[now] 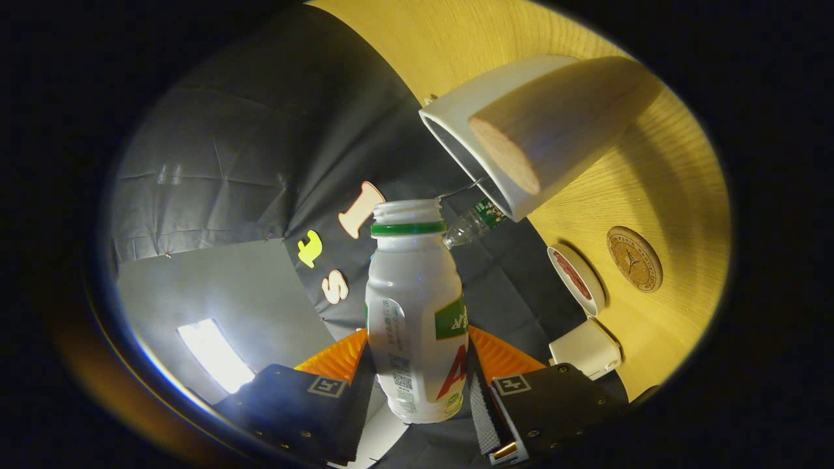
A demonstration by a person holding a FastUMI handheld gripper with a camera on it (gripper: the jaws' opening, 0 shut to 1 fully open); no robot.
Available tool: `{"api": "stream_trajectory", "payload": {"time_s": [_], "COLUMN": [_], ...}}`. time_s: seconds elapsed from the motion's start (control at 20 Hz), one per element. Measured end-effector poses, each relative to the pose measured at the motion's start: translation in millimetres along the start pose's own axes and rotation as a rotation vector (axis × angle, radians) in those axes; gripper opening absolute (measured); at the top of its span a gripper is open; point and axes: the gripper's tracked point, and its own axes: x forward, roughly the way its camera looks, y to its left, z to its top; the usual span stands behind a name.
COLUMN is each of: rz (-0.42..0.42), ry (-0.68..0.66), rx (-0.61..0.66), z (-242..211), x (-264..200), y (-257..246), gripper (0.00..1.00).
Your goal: Take the bottle from table, then pour the juice into the cup, finally place the bottle on the coaster
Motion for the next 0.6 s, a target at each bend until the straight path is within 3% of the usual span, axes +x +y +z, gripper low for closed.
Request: {"api": "stream_trajectory", "payload": {"time_s": [0.6], "rz": [0.024], "ry": [-0.053], "rx": [0.044], "z": [9], "x": [4], "y": [12], "gripper": [0.67]}}
